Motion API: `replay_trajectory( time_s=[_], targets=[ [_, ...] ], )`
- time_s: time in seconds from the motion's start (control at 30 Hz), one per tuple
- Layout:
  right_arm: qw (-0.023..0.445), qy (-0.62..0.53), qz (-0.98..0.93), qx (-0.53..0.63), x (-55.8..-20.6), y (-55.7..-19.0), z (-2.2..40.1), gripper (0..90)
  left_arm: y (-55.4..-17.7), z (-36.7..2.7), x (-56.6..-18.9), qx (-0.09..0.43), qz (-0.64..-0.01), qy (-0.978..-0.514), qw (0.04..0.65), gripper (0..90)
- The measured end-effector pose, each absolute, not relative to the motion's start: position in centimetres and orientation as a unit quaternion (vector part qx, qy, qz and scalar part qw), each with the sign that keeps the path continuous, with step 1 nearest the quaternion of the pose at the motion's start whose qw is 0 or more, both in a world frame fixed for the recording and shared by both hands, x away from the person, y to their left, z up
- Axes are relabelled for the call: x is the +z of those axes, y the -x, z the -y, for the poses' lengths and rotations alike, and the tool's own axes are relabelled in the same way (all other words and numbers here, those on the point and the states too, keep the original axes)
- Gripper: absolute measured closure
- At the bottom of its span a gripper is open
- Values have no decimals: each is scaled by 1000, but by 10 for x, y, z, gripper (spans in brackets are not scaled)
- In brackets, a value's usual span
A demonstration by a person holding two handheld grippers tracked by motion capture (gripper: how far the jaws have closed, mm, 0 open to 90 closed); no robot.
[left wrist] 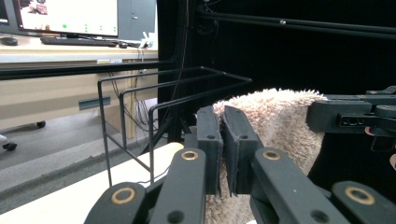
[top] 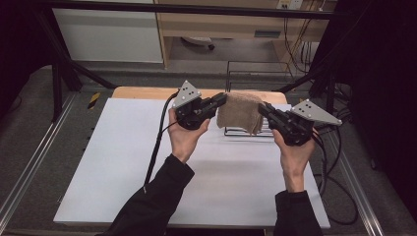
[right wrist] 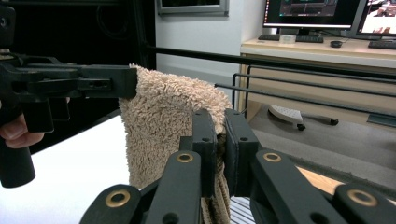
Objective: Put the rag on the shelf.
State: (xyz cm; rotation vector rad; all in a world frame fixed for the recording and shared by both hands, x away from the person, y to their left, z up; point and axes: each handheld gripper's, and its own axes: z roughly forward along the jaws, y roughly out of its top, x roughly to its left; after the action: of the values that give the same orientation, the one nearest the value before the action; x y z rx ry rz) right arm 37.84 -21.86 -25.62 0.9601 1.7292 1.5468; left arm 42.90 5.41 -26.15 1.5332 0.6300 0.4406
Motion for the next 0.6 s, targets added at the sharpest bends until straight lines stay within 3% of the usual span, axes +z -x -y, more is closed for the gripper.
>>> replay_trajectory(
  time_s=[0.6],
  targets=[
    [343, -360, -639, 587, -225, -386, 231, 845, -441, -36, -238, 198, -265, -663, 671, 854]
  ],
)
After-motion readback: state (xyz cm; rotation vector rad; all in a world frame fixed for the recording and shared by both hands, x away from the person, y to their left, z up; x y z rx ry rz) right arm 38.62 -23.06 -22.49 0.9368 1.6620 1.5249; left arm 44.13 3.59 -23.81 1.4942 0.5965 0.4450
